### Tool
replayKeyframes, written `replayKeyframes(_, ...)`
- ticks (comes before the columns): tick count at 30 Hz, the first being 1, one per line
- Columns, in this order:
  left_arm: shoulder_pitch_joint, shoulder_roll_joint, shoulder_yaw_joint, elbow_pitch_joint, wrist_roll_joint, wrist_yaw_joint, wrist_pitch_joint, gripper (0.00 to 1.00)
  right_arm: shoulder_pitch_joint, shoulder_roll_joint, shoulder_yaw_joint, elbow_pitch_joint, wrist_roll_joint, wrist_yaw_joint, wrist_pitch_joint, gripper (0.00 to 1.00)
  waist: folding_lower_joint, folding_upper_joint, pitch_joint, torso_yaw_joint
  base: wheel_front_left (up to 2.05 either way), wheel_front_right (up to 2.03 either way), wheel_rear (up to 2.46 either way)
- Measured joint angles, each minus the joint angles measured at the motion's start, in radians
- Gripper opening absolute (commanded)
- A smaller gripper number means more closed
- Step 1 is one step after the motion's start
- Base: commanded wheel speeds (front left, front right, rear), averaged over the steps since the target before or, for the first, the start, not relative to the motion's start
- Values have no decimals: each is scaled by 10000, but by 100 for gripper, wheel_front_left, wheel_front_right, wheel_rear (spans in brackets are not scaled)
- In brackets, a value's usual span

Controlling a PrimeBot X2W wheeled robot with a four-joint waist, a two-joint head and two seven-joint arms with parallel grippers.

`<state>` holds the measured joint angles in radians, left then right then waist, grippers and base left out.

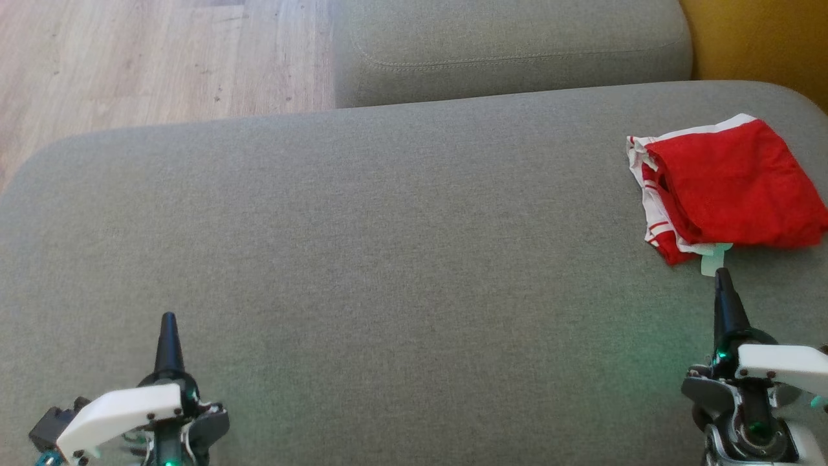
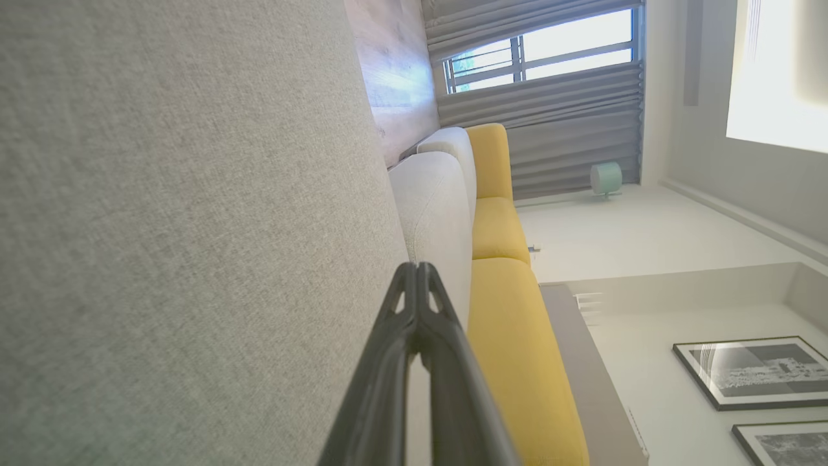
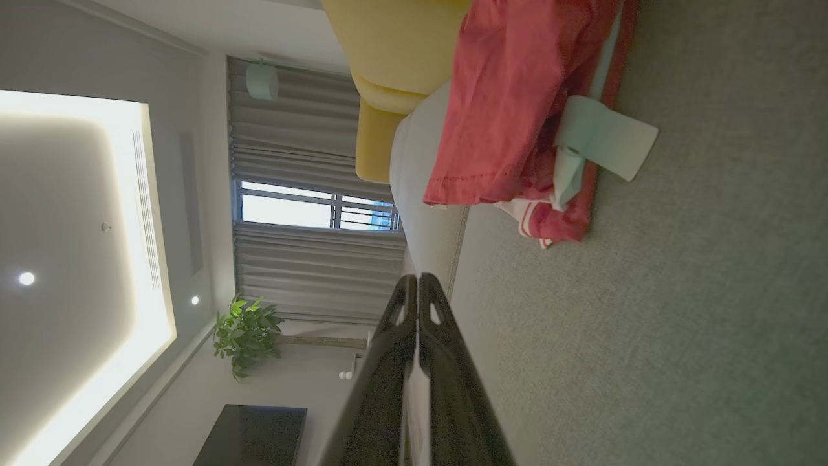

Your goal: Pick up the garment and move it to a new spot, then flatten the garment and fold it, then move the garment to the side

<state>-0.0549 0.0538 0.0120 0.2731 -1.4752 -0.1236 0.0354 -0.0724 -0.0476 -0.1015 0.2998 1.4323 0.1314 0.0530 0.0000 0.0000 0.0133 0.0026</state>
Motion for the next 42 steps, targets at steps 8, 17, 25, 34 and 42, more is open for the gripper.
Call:
replayKeyframes(8,-1,0,203,0,-727,0,249,0,1,0,-90,-65,840,0,207,0,0,0,-51,-13,0,0,0)
replayKeyframes(17,-2,0,311,2,-1540,-2,443,0,2,0,-222,-150,1735,0,489,0,0,0,-103,-26,0,0,0)
replayKeyframes(25,-2,-2,391,2,-1544,-2,516,0,2,0,-251,-169,1779,0,489,0,0,0,-103,-26,0,0,0)
replayKeyframes(34,-2,-6,439,2,-1544,-2,527,0,2,0,-259,-169,1778,0,500,0,0,0,-103,-26,0,0,0)
replayKeyframes(42,-3,-8,470,2,-1544,-2,529,0,2,0,-265,-169,1778,0,502,0,0,0,-102,-26,0,0,0)
